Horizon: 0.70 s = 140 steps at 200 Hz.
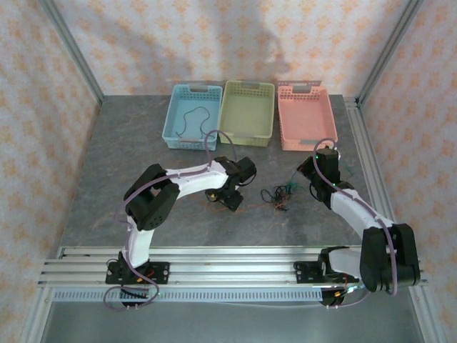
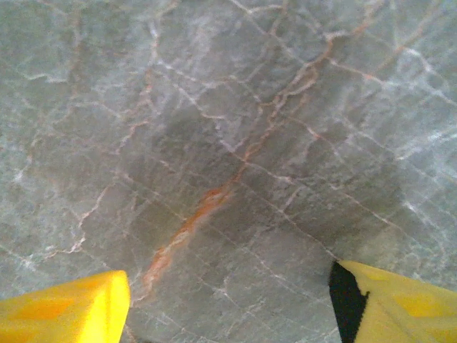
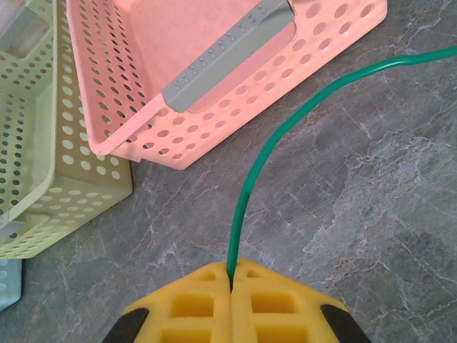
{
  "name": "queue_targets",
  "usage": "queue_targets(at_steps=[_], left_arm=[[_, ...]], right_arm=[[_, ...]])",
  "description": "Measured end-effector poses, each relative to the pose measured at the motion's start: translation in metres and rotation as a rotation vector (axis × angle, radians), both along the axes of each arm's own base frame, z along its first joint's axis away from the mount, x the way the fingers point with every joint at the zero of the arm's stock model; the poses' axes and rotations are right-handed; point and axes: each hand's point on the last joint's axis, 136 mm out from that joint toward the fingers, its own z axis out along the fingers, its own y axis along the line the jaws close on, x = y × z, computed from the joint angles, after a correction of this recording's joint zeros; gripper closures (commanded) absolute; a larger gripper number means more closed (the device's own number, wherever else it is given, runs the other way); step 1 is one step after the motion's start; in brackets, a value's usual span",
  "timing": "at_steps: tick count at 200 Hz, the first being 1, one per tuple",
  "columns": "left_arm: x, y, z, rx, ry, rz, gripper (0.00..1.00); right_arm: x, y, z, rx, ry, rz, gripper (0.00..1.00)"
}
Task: Untangle the cables
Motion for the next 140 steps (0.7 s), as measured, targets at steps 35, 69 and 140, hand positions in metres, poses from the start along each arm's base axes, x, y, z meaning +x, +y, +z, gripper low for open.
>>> queue_targets(at_steps=[35,69,140], left_arm=[[-0.004,0.0,-0.001,-0.012,0.011,-0.002,0.31],[-0.017,-0.005,0.018,-0.104,0.022,-0.01,0.21],[-0.014,-0.031,0.057,-0.29,-0.03,-0.034,0.16]], right_arm=[[0.0,0.0,-0.001,0.0,0.003,0.0,1.0],[0.0,0.0,-0.003,-0.001,0.008,-0.001,1.0],[0.0,0.0,-0.007,-0.004,0.02,-0.002,1.0]])
